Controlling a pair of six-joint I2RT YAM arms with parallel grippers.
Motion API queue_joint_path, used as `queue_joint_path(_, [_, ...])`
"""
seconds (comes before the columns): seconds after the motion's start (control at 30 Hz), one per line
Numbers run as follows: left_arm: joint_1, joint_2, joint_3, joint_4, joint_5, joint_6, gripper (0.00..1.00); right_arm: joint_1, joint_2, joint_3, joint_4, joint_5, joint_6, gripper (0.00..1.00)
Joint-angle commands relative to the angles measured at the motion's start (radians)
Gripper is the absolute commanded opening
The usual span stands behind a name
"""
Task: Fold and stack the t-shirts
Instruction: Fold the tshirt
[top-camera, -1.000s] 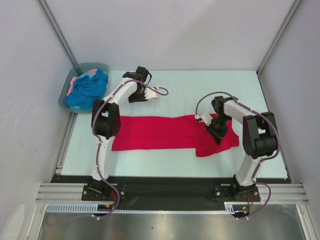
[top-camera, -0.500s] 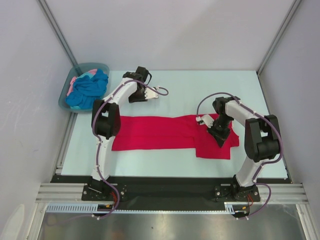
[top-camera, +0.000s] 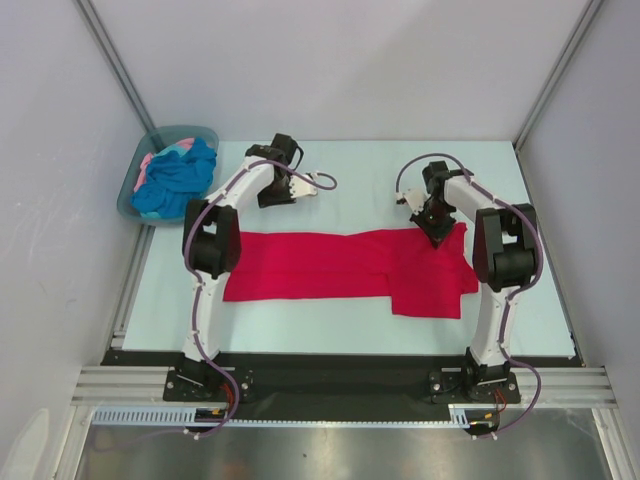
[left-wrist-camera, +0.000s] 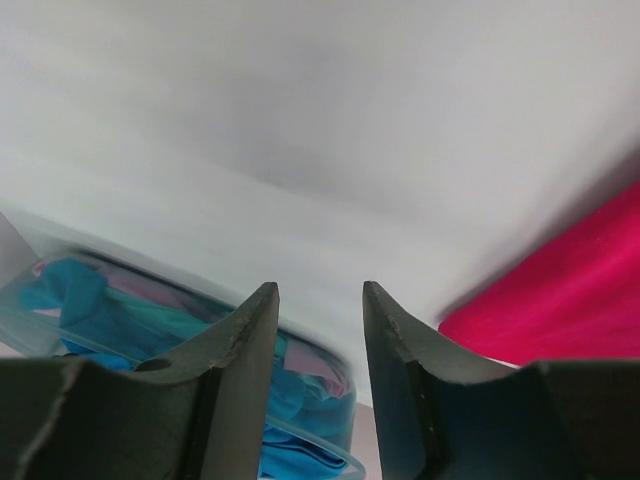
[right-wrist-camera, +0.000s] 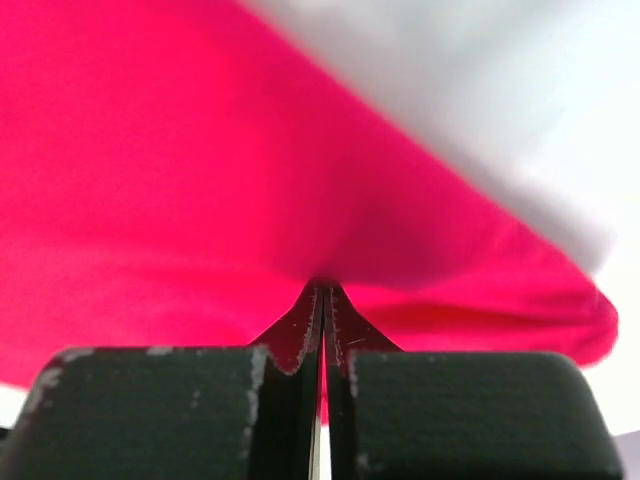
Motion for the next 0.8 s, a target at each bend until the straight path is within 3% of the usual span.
queue_joint_path(0.0, [0.002,-0.097,-0.042,0.009,0.001,-0.033,0.45,-0.013,0.03,0.047,0.012,0.016,0.046,0.0])
queue_joint_path(0.37, [0.028,-0.166,-0.117,0.018,-0.025,-0.052,0.45,-0.054,0.048,-0.022,0.125,0.039,0.083,0.0])
queue_joint_path(0.5, [0.028,-0.187,-0.126,0.015,-0.037,-0.056,0.44,-0.059,0.082,-0.016,0.214,0.144,0.086,0.0])
queue_joint_path(0.77, [0.026,-0.267,-0.132,0.017,-0.062,-0.082,0.45,-0.06,0.237,0.14,0.311,0.21,0.107,0.0])
